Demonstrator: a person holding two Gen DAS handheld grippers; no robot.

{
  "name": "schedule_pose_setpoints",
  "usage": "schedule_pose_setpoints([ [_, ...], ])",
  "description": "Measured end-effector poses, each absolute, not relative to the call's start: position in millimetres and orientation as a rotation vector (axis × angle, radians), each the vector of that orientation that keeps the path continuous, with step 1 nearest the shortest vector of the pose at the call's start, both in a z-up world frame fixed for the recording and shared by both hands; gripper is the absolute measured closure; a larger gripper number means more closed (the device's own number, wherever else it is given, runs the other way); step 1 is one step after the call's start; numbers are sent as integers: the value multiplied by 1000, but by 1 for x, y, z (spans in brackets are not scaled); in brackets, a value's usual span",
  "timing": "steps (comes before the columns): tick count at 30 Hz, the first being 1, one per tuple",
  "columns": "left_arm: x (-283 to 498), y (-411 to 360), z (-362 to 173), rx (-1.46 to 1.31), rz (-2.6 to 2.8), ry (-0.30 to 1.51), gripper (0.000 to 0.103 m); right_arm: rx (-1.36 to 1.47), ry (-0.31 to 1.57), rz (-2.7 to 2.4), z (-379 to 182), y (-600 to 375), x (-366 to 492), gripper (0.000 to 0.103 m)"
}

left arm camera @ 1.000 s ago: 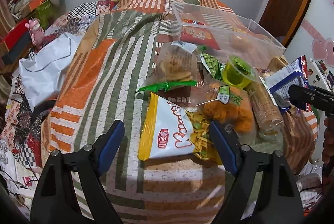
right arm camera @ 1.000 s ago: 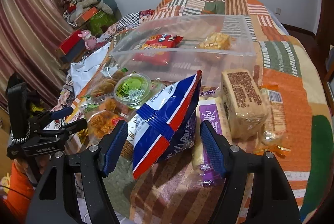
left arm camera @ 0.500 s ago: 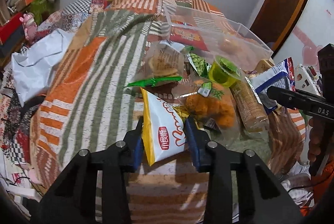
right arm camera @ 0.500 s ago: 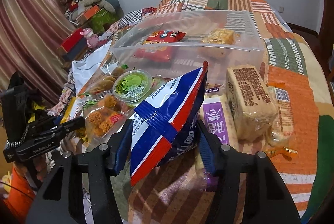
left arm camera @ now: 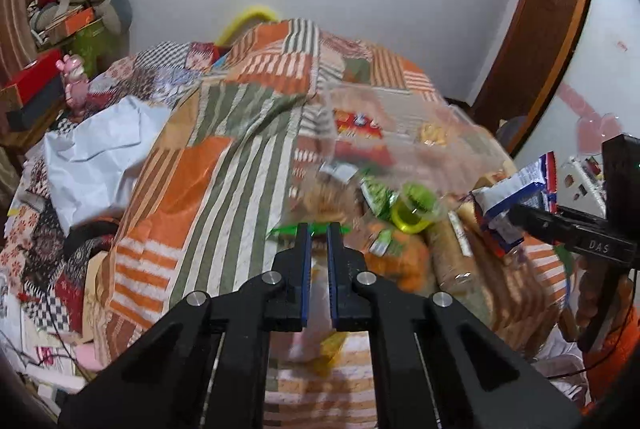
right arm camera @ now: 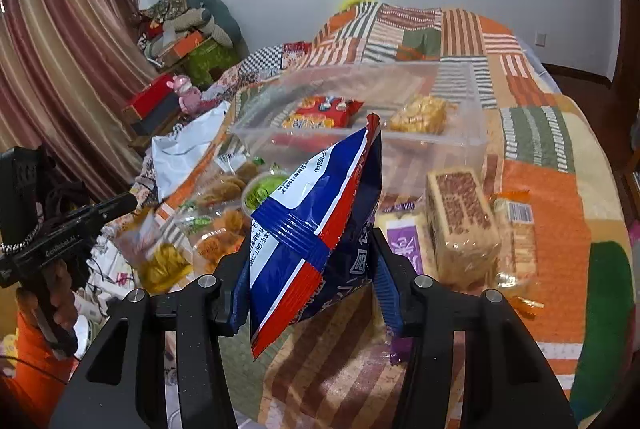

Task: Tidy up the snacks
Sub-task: 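Grasp the yellow chip bag with the left gripper and lift it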

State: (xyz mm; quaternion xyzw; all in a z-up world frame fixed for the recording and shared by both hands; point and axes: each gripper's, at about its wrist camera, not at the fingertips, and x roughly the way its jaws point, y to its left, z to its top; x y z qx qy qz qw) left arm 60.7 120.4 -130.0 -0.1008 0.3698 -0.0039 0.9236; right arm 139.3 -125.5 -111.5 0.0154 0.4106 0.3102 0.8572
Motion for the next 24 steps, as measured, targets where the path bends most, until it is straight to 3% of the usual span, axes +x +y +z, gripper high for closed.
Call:
schedule_pose_setpoints([
  [4,65,116,-135,-144,20,786,96,43,855,653,-109,-126,139,55],
  [7,64,123,-151,-173,30,841,84,51,863,652,-111,-128,141,55],
  [9,61,127,-159,-186,46,858,53,58,868,651,-113,-129,142,55],
  [11,57,133,-166,-215,63,861,36,62,870,649,-114,-130,142,55],
  [24,71,148,-226,-315,130,961,37,65,876,649,-116,-131,142,55],
])
